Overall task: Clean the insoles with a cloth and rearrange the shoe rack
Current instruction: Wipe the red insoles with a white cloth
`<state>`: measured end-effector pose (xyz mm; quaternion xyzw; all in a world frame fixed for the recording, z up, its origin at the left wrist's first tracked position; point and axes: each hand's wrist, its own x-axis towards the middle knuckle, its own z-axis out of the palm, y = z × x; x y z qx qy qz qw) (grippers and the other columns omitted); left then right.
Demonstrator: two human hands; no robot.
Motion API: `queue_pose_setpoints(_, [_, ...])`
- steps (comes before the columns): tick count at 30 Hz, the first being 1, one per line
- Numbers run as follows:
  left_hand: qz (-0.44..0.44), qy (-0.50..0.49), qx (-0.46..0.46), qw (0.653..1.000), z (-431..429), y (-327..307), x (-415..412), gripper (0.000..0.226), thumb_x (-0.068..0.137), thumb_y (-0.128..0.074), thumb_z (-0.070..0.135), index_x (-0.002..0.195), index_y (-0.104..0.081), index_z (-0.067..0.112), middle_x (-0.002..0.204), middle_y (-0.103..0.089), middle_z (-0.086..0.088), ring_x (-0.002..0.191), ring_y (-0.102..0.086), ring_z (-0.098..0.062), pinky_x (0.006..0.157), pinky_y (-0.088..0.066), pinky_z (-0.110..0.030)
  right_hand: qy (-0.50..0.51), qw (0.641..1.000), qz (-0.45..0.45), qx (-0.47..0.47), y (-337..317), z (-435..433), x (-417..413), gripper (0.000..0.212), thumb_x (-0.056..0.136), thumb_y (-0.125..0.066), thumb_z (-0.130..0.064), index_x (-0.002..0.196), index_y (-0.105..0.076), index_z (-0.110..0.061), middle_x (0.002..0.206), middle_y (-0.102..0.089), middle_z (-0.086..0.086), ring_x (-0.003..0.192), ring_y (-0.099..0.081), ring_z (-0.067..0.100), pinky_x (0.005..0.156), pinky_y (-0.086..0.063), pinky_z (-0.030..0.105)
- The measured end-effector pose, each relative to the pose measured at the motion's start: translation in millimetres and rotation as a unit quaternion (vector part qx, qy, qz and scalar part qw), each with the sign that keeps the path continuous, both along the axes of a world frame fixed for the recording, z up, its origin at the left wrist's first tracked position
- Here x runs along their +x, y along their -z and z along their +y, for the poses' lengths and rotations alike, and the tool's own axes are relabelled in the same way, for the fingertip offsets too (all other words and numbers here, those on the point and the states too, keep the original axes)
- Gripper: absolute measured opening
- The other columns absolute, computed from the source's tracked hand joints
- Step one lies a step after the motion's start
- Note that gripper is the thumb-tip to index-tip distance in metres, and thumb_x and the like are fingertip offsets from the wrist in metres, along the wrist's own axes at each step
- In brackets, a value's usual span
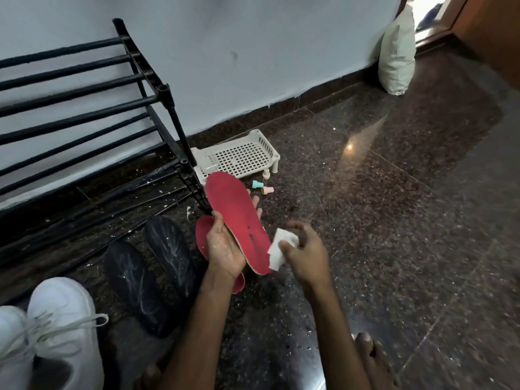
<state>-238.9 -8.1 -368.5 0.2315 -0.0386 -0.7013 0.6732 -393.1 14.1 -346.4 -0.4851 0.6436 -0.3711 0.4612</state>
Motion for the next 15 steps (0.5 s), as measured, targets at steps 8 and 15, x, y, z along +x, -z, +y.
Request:
queue_pose_setpoints(8, [-0.047,-0.005,0.155,0.987,-36,65,-22,0.038,0.103,-0.039,0.039,0.113,-0.062,0.010,0.090,-0.076,-0.006,0.089,-0.070,-0.020,0.084,-0.051,-0.040,0.019,0.974,-0.158,0.161,80,8,-29,0.034,0.094,-0.057,-0.038,0.090,-0.074,-0.009,0.083,-0.071,0.011,0.074,-0.063,0.020,0.071,-0.051,0.038])
queue_pose_setpoints(15, [-0.082,0.007,0.186,0.979,-54,115,-27,0.030,0.106,-0.035,0.026,0.108,-0.060,0.009,0.084,-0.077,-0.004,0.076,-0.074,-0.014,0.074,-0.059,-0.033,0.098,0.975,-0.122,0.156,123,-11,-29,0.008,0.086,-0.072,-0.015,0.083,-0.075,-0.022,0.083,-0.075,-0.001,0.083,-0.070,0.021,0.082,-0.058,0.047])
